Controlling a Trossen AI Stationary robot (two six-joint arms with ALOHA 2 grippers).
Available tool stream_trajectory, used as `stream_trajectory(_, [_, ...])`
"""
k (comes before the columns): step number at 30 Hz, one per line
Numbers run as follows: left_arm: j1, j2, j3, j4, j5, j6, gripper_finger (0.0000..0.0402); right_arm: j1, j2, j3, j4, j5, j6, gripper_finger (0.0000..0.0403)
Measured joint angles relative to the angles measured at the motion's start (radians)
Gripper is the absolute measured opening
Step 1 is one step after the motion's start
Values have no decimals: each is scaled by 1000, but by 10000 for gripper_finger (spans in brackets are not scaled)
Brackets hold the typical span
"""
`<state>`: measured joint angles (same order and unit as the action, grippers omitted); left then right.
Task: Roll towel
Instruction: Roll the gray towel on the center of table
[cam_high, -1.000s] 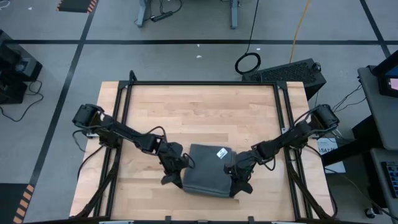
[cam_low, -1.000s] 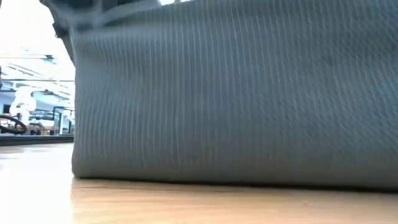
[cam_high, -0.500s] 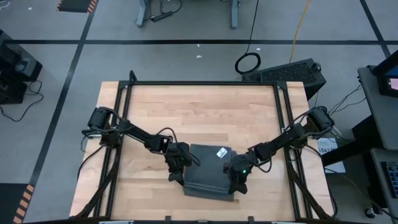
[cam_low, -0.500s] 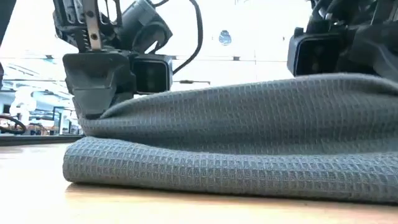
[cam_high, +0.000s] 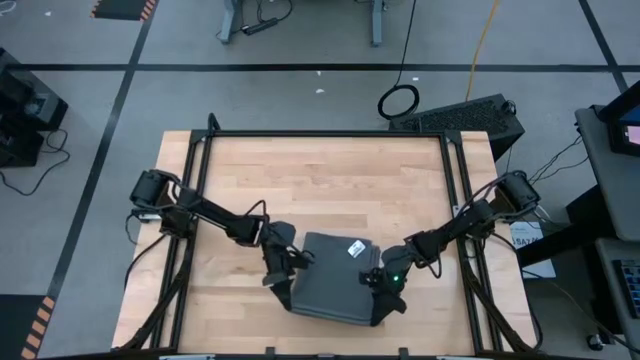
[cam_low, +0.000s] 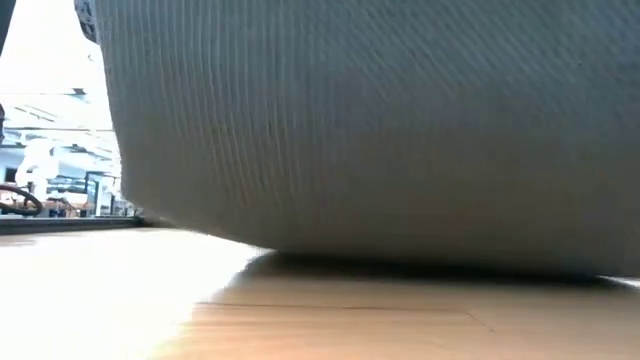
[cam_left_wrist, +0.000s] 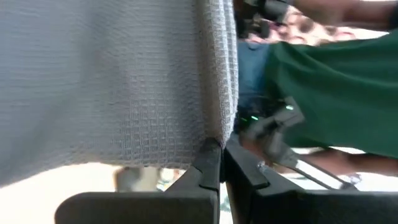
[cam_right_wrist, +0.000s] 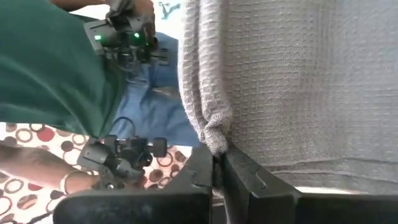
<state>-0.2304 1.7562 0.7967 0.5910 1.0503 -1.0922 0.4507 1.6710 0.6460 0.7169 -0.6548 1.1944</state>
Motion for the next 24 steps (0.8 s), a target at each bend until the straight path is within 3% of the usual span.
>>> stream_trajectory(3, [-21, 8, 0, -74, -73, 71, 10, 12, 1, 0, -42, 17, -2, 3])
stream_trajectory(6, [-41, 12, -4, -145, -75, 81, 10, 22, 2, 0, -79, 46, 1, 3])
stream_trajectory(16, [-60, 11, -13, -160, -185, 203, 10, 43, 1, 0, -134, 97, -38, 4])
stream_trajectory(24, [-58, 66, -13, -149, -193, 266, 10, 43, 1, 0, -174, 103, -101, 4])
